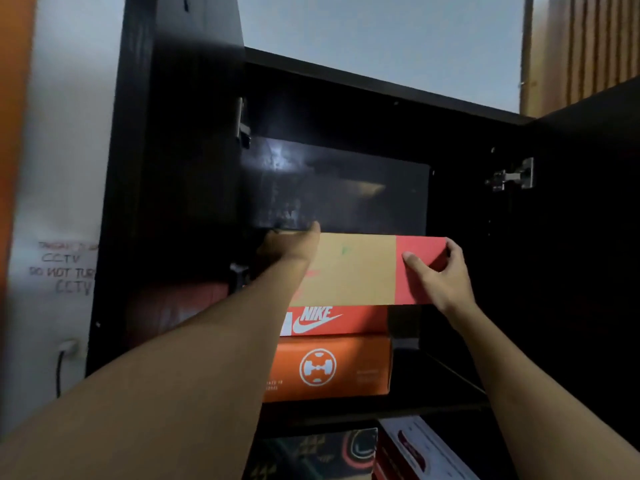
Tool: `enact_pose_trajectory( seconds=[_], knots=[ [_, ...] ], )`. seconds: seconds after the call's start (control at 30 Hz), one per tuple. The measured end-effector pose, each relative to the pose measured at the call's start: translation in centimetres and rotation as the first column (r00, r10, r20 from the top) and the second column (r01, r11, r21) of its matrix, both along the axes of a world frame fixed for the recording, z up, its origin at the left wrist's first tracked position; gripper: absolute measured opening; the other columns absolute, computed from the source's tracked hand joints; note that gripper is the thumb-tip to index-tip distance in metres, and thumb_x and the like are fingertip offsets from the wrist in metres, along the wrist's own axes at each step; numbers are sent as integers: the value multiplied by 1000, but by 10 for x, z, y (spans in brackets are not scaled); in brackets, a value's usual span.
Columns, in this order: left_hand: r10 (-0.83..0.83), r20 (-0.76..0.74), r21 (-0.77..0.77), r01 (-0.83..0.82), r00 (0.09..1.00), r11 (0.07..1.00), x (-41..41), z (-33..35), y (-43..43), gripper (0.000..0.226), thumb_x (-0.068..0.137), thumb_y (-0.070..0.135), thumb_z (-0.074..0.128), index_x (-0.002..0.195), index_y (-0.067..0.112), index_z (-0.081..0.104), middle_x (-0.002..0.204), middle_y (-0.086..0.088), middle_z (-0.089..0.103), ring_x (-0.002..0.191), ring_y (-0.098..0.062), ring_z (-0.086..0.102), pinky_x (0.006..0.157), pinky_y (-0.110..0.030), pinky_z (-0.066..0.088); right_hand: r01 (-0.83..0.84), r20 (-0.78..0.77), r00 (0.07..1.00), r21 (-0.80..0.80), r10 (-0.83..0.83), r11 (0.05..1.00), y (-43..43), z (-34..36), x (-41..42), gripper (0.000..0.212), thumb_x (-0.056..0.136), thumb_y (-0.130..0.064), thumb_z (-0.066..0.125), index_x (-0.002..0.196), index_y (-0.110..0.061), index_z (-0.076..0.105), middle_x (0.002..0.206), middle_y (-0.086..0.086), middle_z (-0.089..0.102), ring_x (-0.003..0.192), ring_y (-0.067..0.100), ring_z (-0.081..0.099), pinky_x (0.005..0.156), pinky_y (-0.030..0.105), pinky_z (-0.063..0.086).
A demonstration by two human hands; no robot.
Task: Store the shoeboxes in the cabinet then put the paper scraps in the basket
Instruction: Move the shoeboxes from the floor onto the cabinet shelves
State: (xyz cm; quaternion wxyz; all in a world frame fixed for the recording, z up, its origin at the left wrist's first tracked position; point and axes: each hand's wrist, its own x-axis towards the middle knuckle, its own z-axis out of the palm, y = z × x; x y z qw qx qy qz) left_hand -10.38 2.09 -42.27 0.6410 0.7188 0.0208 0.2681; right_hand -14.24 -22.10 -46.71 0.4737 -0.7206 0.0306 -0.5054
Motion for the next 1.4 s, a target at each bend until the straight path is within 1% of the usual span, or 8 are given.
enact_pose_trajectory(
  seconds=[0.2, 0.3, 0.37, 0.43, 0.5, 0.9, 1.17, 1.4],
  knots=[
    [22, 62, -129, -14, 998, 991, 30, -1, 1, 79, 87, 47, 64, 147, 6, 33, 150, -21, 39, 137, -40, 37, 113, -47, 31, 10, -75, 997, -60, -15, 998, 17, 6, 41, 76, 72, -53, 78, 133, -21, 46, 126, 3, 62, 116, 24, 59, 103, 43, 46],
    [55, 136, 212, -83, 989, 974, 39, -26, 0, 84, 96, 42, 51, 156, 19, -3, 162, -20, -6, 148, -42, 7, 118, -52, 15, 60, -167, 983, -91, -74, 994, 26, 4, 57, 97, 59, -73, 66, 138, -23, 42, 129, 9, 59, 121, 29, 56, 104, 46, 45],
    [151, 315, 592, -318, 937, 740, 44, -47, 5, 80, 97, 41, 47, 155, 28, -7, 160, -19, -21, 148, -41, -6, 118, -54, 6, 81, -213, 971, -129, -107, 988, 39, -1, 58, 100, 62, -72, 66, 145, -26, 34, 135, 11, 51, 127, 30, 50, 106, 46, 43],
    [98, 458, 781, -453, 883, 431, 51, -62, 7, 78, 97, 45, 44, 155, 32, -5, 160, -16, -23, 148, -37, -13, 118, -52, -4, 176, -188, 958, -210, -217, 962, 51, -11, 56, 91, 76, -58, 71, 149, -29, 25, 145, 11, 36, 135, 30, 38, 105, 47, 42],
    [74, 449, 827, -446, 890, 342, 55, -71, 5, 80, 94, 50, 43, 155, 32, -5, 161, -12, -22, 149, -34, -13, 118, -53, -5, 294, -103, 935, -307, -339, 905, 59, -25, 57, 85, 82, -52, 69, 150, -29, 23, 148, 12, 28, 135, 32, 32, 101, 50, 44],
    [96, 44, 885, -84, 994, 459, 87, -53, 6, 84, 87, 50, 51, 154, 35, 2, 161, -4, -22, 148, -37, -3, 114, -54, 24, 69, -373, 885, -484, -277, 873, 80, -23, 97, 85, 86, -60, 60, 154, -32, 18, 164, 4, -1, 145, 36, 23, 113, 50, 32],
    [13, -37, 907, 28, 999, 421, 83, -48, 5, 74, 82, 46, 59, 147, 29, 29, 162, 1, -19, 150, -32, -5, 114, -56, 23, -73, -507, 833, -496, -221, 865, 74, -31, 91, 55, 92, -50, 57, 141, -29, 44, 146, 0, 46, 133, 28, 43, 106, 47, 43],
    [-154, 67, 869, 18, 986, 495, 62, -55, -4, 69, 83, 46, 62, 144, 19, 44, 150, -4, 44, 138, -26, 39, 111, -31, 34, 35, -431, 861, -480, -270, 876, 51, -45, 42, 56, 91, -51, 55, 144, -36, 42, 146, -4, 49, 131, 20, 48, 105, 39, 43]
  ],
)
